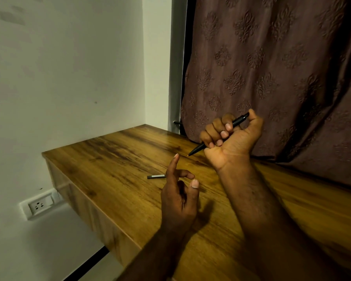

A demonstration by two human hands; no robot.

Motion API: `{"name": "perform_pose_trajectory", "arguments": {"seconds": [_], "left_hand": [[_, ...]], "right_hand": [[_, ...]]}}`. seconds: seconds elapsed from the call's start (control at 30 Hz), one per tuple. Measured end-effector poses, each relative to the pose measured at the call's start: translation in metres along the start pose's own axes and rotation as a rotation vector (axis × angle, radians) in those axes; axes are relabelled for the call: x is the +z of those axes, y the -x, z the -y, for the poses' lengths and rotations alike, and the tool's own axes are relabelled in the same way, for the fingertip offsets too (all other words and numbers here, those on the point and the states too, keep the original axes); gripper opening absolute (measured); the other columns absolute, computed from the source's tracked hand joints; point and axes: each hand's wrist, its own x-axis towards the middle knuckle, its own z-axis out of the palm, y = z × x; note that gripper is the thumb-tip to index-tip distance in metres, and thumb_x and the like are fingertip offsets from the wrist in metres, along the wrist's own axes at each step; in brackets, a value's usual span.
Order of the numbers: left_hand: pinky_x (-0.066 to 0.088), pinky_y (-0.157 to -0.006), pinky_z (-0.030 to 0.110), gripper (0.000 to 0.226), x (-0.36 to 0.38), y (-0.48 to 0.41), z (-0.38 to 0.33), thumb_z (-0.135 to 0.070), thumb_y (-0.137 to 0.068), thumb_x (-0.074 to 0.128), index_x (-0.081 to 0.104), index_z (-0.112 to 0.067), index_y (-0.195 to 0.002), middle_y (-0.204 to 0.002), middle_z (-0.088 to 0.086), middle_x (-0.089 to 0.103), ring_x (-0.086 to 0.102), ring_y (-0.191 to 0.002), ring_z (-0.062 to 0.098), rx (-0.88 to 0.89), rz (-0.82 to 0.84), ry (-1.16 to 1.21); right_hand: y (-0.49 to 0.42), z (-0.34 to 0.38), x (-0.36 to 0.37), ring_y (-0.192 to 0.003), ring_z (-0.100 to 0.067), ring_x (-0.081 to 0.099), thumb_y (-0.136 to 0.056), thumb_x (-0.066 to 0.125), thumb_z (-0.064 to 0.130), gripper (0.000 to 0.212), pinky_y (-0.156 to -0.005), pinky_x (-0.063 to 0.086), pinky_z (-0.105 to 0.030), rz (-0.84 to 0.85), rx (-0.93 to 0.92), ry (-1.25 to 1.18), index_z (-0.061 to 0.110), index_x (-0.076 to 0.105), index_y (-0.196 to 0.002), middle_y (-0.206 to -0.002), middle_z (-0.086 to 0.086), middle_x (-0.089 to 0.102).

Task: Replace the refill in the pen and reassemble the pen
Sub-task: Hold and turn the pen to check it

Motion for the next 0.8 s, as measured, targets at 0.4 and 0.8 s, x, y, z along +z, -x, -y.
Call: {"name": "perform_pose_trajectory", "arguments": {"seconds": [0.4, 0.8], "left_hand": [[0.037, -0.047, 0.015, 0.059, -0.0001, 0.0008, -0.0026, -0.044, -0.090, 0.047, 0.029, -0.028, -0.144, -0.092, -0.009, 0.061, 0.050, -0.050, 0.004, -0.005, 0.005, 0.020], [0.038, -0.047, 0.017, 0.061, 0.0001, 0.0014, 0.0008, -0.043, -0.090, 0.046, 0.033, -0.018, -0.144, -0.091, -0.007, 0.062, 0.050, -0.050, 0.002, -0.006, -0.008, 0.027]], "right_hand": [[-0.0015, -0.0004, -0.0013, -0.034, -0.011, 0.012, -0.087, 0.025, 0.049, 0.047, -0.043, 0.013, -0.016, -0.047, -0.031, 0.052, 0.017, 0.027, -0.052, -0.039, 0.005, 0.019], [0.0008, 0.0009, 0.0007, -0.033, -0.011, 0.014, -0.075, 0.046, 0.060, 0.053, -0.041, 0.017, -0.014, 0.064, 0.009, 0.099, 0.017, 0.033, -0.047, -0.038, 0.005, 0.022]]}}
